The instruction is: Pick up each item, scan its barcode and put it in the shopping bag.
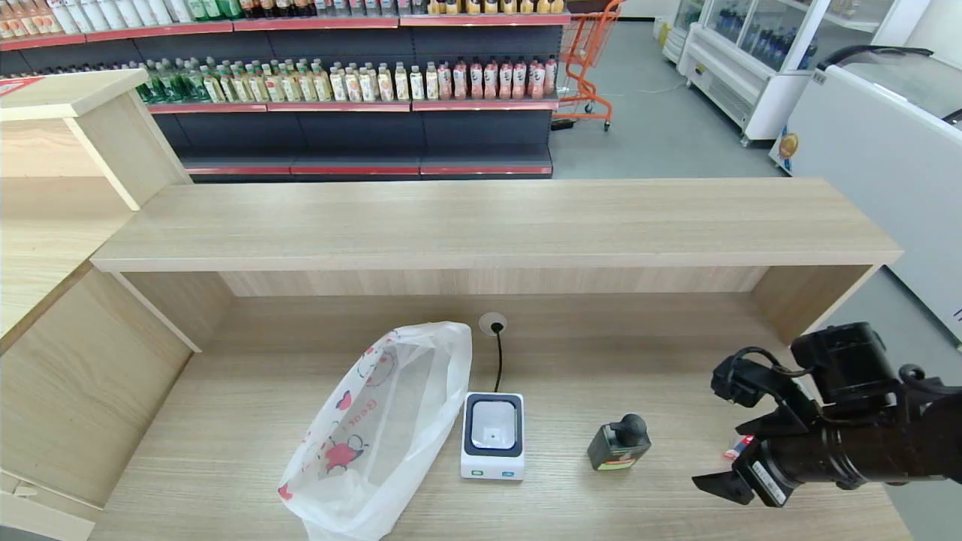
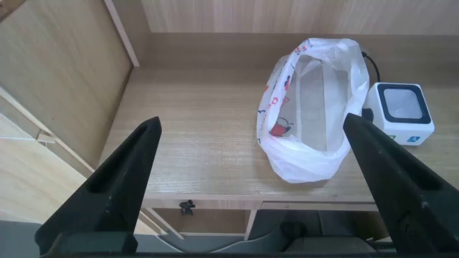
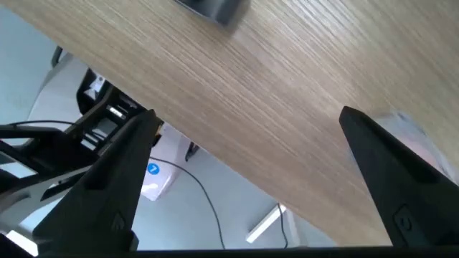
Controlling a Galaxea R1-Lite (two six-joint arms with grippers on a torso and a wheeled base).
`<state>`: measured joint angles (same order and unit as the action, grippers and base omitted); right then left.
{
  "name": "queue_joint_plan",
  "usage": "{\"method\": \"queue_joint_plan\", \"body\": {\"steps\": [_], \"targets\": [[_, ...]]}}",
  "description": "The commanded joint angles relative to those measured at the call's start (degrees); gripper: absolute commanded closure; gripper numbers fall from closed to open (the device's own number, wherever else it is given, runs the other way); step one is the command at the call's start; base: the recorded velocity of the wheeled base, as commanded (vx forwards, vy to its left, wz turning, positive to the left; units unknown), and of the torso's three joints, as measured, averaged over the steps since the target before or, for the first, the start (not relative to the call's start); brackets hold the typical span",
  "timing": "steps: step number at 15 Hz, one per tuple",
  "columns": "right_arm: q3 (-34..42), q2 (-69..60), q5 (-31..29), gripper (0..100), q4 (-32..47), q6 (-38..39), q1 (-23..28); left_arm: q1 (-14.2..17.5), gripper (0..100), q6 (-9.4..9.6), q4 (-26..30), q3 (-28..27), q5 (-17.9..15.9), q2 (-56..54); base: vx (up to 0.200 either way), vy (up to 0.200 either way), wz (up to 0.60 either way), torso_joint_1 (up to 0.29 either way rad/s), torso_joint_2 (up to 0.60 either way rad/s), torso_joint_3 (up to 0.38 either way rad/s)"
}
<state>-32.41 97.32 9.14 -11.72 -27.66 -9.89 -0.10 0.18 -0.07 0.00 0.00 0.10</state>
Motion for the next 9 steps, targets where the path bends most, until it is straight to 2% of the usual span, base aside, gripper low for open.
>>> {"method": "queue_joint_plan", "body": {"steps": [1, 4, 7, 9], "targets": [[-1.1, 6.2, 3.5, 0, -2.9, -1.9, -2.5, 0.0, 0, -0.01, 0.0, 0.0, 0.0, 0.0, 0.0, 0.0, 0.0, 0.0, 0.0, 0.0], [-3.6, 11.5, 5.7, 0, -6.2, -9.8, -3.1, 0.0, 0, -0.01, 0.0, 0.0, 0.0, 0.0, 0.0, 0.0, 0.0, 0.0, 0.0, 0.0], [-4.1, 16.3, 6.0, 0, -12.2, -12.2, -4.3, 0.0, 0, -0.01, 0.0, 0.0, 0.0, 0.0, 0.0, 0.0, 0.0, 0.0, 0.0, 0.0], [-5.3, 18.8, 8.9, 0, -14.1, -14.1, -5.0, 0.0, 0, -0.01, 0.0, 0.0, 0.0, 0.0, 0.0, 0.0, 0.0, 0.0, 0.0, 0.0]]}}
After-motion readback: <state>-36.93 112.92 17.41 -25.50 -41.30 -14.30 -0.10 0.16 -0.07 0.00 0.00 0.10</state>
